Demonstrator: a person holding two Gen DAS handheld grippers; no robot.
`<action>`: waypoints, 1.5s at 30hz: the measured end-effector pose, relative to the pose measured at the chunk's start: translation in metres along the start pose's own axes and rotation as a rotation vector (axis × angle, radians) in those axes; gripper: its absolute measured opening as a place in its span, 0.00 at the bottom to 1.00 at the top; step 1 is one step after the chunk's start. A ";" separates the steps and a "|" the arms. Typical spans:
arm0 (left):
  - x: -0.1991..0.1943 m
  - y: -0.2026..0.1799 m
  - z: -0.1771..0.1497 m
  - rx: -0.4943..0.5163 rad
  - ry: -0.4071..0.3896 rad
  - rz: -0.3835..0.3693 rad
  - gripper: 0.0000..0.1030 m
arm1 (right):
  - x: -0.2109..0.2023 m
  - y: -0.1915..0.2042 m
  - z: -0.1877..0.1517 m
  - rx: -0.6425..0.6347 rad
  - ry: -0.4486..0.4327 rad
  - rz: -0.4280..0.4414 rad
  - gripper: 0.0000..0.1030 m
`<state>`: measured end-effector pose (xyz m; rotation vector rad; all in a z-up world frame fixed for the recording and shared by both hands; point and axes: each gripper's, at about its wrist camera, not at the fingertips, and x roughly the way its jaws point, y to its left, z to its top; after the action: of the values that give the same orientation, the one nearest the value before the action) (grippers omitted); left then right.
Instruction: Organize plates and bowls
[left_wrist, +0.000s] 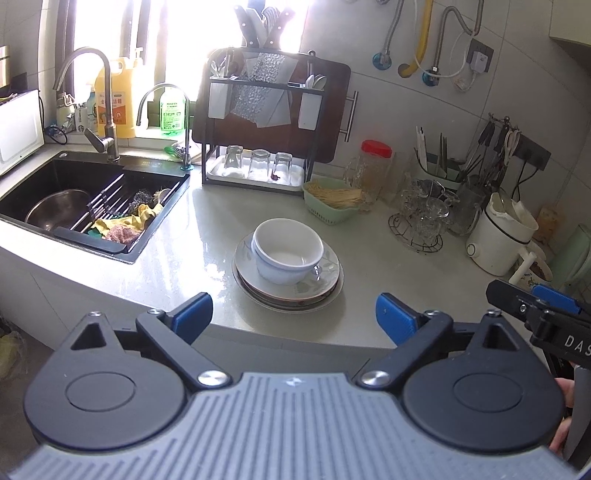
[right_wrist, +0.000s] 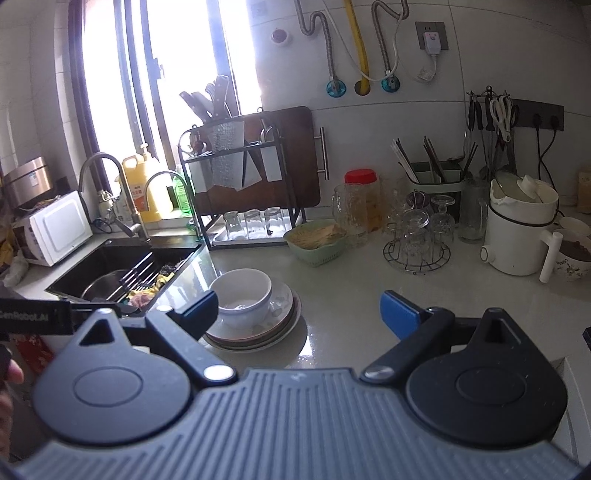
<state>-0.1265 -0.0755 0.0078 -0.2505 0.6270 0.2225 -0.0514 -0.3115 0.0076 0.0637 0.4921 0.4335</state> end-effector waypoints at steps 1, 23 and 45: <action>-0.001 0.000 -0.001 -0.003 0.001 -0.003 0.94 | -0.001 0.001 0.000 -0.002 0.000 0.001 0.93; 0.004 -0.002 0.000 -0.018 0.058 -0.012 0.94 | -0.004 0.003 -0.003 0.012 0.028 -0.005 0.93; 0.015 -0.004 -0.003 -0.006 0.083 -0.044 0.94 | -0.003 0.000 -0.009 0.034 0.049 -0.017 0.93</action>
<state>-0.1149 -0.0784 -0.0026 -0.2796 0.7024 0.1726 -0.0581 -0.3128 0.0014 0.0812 0.5483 0.4106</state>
